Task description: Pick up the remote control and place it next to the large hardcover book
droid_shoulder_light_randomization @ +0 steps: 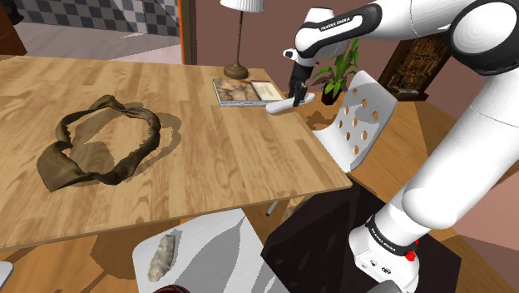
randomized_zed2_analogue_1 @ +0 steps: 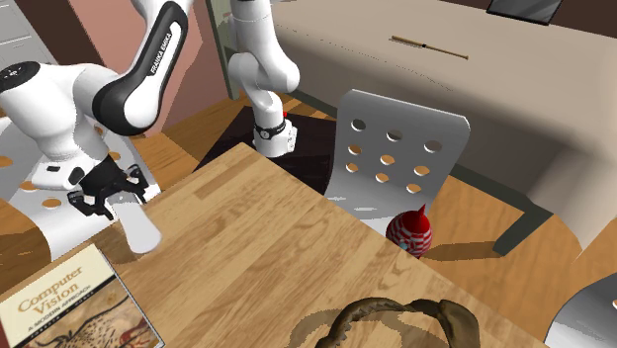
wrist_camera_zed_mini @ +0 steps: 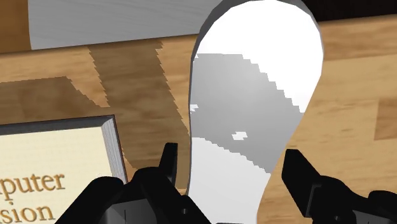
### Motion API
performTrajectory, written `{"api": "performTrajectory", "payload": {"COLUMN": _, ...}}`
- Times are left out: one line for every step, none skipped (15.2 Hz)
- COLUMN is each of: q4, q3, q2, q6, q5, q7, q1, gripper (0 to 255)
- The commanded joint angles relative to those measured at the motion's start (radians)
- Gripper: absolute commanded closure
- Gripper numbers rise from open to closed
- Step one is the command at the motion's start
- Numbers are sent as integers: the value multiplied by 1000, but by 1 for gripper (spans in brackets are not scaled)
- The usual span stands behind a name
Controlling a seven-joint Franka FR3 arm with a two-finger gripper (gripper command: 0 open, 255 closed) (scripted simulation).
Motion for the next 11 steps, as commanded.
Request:
{"api": "performTrajectory", "payload": {"q4": -14, "q3": 1, "q2": 10, "q6": 25, "q5": 2, "q7": -1, "q1": 0, "gripper": 255}}
{"api": "performTrajectory", "payload": {"q4": -20, "q3": 1, "q2": 16, "q6": 37, "q5": 4, "q7": -2, "q1": 0, "gripper": 255}}
{"api": "performTrajectory", "payload": {"q4": -27, "q3": 1, "q2": 22, "q6": 50, "q5": 5, "q7": -3, "q1": 0, "gripper": 255}}
{"api": "performTrajectory", "payload": {"q4": -33, "q3": 1, "q2": 28, "q6": 62, "q5": 6, "q7": -4, "q1": 0, "gripper": 255}}
{"api": "performTrajectory", "payload": {"q4": -39, "q3": 1, "q2": 35, "q6": 75, "q5": 8, "q7": -5, "q1": -1, "gripper": 255}}
{"api": "performTrajectory", "payload": {"q4": -45, "q3": 2, "q2": 41, "q6": 87, "q5": 9, "q7": -6, "q1": -1, "gripper": 255}}
{"api": "performTrajectory", "payload": {"q4": -51, "q3": 2, "q2": 48, "q6": 99, "q5": 11, "q7": -7, "q1": -1, "gripper": 255}}
{"api": "performTrajectory", "payload": {"q4": -57, "q3": 2, "q2": 55, "q6": 112, "q5": 13, "q7": -8, "q1": -1, "gripper": 255}}
{"api": "performTrajectory", "payload": {"q4": -62, "q3": 2, "q2": 62, "q6": 124, "q5": 14, "q7": -9, "q1": -2, "gripper": 255}}
{"api": "performTrajectory", "payload": {"q4": -67, "q3": 3, "q2": 70, "q6": 137, "q5": 16, "q7": -10, "q1": -2, "gripper": 255}}
{"api": "performTrajectory", "payload": {"q4": -67, "q3": 3, "q2": 70, "q6": 137, "q5": 16, "q7": -10, "q1": -2, "gripper": 255}}
